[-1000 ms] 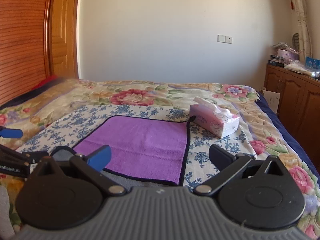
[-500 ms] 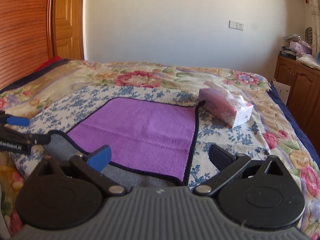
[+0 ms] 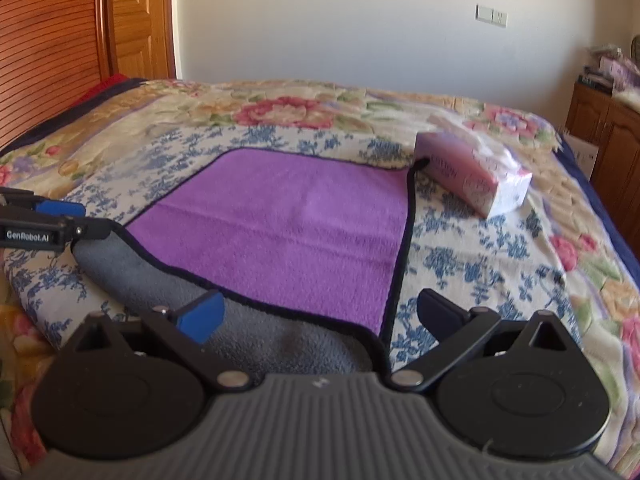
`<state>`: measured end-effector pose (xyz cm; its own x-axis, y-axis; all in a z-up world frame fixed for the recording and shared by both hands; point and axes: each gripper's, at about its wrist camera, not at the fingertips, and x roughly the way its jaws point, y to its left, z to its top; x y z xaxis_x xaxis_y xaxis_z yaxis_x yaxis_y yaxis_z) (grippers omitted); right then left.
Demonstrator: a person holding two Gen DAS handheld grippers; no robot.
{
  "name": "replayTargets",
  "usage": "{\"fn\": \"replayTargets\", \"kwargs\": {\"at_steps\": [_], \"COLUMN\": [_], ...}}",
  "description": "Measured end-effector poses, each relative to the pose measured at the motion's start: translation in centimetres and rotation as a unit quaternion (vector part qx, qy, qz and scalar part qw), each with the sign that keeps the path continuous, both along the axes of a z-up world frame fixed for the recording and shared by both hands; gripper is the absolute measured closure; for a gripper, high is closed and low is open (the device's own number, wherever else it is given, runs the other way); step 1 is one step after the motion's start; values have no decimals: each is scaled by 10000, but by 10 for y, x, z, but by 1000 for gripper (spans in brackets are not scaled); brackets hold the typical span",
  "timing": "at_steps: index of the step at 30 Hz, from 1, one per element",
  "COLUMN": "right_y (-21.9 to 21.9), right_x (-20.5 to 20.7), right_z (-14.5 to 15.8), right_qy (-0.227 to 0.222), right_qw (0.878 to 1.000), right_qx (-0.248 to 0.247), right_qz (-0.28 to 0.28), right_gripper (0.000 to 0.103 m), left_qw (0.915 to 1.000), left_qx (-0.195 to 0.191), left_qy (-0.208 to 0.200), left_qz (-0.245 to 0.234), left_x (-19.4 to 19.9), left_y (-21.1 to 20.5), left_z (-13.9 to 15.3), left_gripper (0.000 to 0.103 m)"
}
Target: Fold towel
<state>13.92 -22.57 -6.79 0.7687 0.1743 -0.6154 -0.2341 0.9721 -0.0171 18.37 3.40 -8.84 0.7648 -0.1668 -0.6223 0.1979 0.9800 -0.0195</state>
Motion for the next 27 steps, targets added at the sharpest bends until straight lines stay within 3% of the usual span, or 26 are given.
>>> {"fn": "replayTargets", "kwargs": {"at_steps": [1,3,14,20,27], "right_y": [-1,-1,-10,-17,-25], "right_x": [2,4,12,14,16], "right_z": [-2,-5,-17,-15,-13], "right_qy": [73,203,850,971,1071], "right_qw": [10000,9998,9961,9945,9934], "right_qx": [26,44,225,366,341], "right_qz": [2,-6,-72,-134,-240], "right_gripper": [11,15,21,38,56], "left_qw": [10000,9999,9987,9985,9985], "left_qx": [-29,-78,-251,-279,-212], "left_qy": [34,97,416,438,469], "left_qz": [-12,-27,-125,-157,-204], "left_x": [2,6,11,10,8], "left_y": [1,2,4,4,1], "left_z": [-1,-3,-13,-13,-13], "left_gripper": [46,47,63,69,85]}}
